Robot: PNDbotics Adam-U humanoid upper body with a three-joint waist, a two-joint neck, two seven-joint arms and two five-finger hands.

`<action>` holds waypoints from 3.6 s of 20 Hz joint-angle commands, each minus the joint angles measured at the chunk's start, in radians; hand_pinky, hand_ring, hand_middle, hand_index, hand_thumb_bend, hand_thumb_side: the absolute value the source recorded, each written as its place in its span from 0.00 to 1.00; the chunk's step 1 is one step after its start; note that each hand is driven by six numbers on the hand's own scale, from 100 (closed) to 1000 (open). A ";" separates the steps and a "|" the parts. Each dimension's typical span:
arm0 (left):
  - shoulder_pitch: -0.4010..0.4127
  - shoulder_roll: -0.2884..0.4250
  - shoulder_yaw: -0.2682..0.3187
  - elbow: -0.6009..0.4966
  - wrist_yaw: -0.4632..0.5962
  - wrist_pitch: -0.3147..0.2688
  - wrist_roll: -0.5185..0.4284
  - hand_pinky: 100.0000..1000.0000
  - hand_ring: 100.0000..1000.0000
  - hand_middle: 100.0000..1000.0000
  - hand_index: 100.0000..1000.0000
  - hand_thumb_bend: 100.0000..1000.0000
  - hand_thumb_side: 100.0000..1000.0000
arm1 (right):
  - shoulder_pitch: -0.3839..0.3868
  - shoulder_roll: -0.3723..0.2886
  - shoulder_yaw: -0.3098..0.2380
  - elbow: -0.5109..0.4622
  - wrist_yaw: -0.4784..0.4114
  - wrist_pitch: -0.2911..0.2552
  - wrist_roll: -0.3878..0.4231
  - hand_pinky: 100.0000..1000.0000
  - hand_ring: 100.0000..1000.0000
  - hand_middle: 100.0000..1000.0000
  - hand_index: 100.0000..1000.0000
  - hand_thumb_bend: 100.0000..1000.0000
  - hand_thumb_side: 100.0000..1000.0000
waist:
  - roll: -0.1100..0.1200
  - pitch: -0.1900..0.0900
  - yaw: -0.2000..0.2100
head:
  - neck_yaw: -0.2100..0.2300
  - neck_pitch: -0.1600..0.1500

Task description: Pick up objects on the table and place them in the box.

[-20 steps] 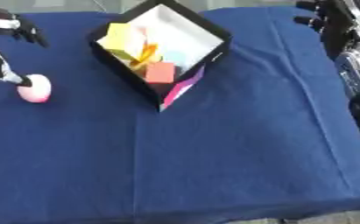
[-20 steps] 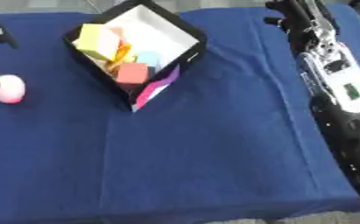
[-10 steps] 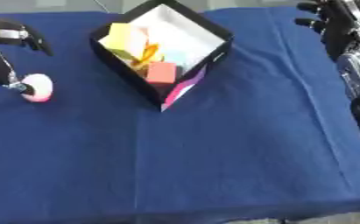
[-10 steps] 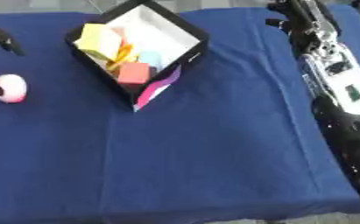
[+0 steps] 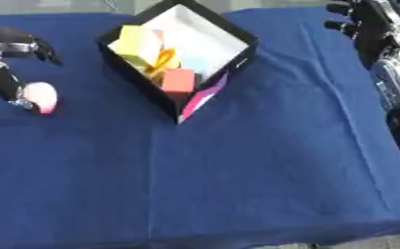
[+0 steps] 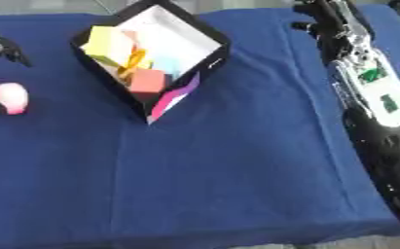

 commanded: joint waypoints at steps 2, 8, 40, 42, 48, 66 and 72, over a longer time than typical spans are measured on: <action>-0.011 0.004 0.036 0.041 -0.053 0.004 0.083 0.89 0.86 0.79 0.86 0.69 0.00 | -0.016 -0.013 -0.003 -0.006 0.004 0.003 0.002 0.81 0.89 0.80 0.85 0.03 0.60 | -0.007 -0.003 -0.002 | 0.010 -0.002; -0.019 -0.032 0.075 0.125 -0.084 0.034 0.165 0.87 0.84 0.76 0.87 0.64 0.00 | -0.014 -0.011 -0.002 -0.006 0.004 0.002 0.002 0.81 0.89 0.80 0.84 0.03 0.60 | -0.010 -0.005 -0.004 | 0.021 -0.002; -0.284 -0.291 0.079 -0.015 -0.002 0.098 0.271 0.58 0.50 0.39 0.45 0.06 0.00 | -0.036 -0.014 -0.003 -0.033 -0.012 -0.002 -0.008 0.81 0.90 0.81 0.85 0.00 0.59 | -0.006 -0.028 -0.044 | 0.040 -0.002; -0.294 -0.335 0.087 0.024 -0.040 0.081 0.320 0.58 0.50 0.39 0.46 0.12 0.00 | -0.045 -0.005 -0.003 -0.035 -0.012 -0.003 -0.011 0.81 0.90 0.81 0.85 0.01 0.58 | -0.007 -0.029 -0.054 | 0.046 -0.002; -0.291 -0.413 0.107 0.108 -0.196 0.050 0.465 0.59 0.51 0.43 0.51 0.21 0.00 | -0.055 0.021 -0.004 -0.029 0.000 0.025 -0.049 0.83 0.94 0.81 0.84 0.04 0.58 | -0.012 -0.026 -0.093 | 0.066 -0.002; -0.238 -0.451 0.181 0.196 -0.130 0.064 0.553 0.84 0.81 0.81 0.91 0.21 0.75 | -0.050 0.022 -0.006 -0.030 -0.010 0.023 -0.082 0.83 0.94 0.81 0.84 0.03 0.58 | -0.017 -0.027 -0.093 | 0.065 -0.002; -0.184 -0.349 0.180 0.019 0.089 0.126 0.605 0.80 0.75 0.72 0.82 0.00 0.52 | -0.038 0.007 -0.012 -0.040 -0.012 0.004 -0.087 0.82 0.93 0.81 0.84 0.00 0.59 | -0.013 -0.038 -0.073 | 0.055 -0.002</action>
